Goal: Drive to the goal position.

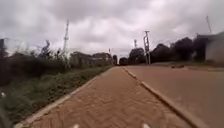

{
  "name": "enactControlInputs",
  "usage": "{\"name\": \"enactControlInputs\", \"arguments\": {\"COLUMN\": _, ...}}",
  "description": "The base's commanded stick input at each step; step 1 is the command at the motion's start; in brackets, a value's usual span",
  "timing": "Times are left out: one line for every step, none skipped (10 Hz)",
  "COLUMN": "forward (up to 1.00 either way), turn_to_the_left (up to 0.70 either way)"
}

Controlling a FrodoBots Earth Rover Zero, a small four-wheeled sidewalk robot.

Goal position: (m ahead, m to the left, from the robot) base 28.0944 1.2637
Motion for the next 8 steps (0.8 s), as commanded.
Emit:
{"name": "enactControlInputs", "arguments": {"forward": 0.70, "turn_to_the_left": 0.00}}
{"name": "enactControlInputs", "arguments": {"forward": 0.70, "turn_to_the_left": 0.00}}
{"name": "enactControlInputs", "arguments": {"forward": 0.70, "turn_to_the_left": 0.00}}
{"name": "enactControlInputs", "arguments": {"forward": 0.70, "turn_to_the_left": 0.00}}
{"name": "enactControlInputs", "arguments": {"forward": 0.70, "turn_to_the_left": 0.00}}
{"name": "enactControlInputs", "arguments": {"forward": 0.70, "turn_to_the_left": 0.00}}
{"name": "enactControlInputs", "arguments": {"forward": 0.70, "turn_to_the_left": 0.00}}
{"name": "enactControlInputs", "arguments": {"forward": 0.70, "turn_to_the_left": 0.00}}
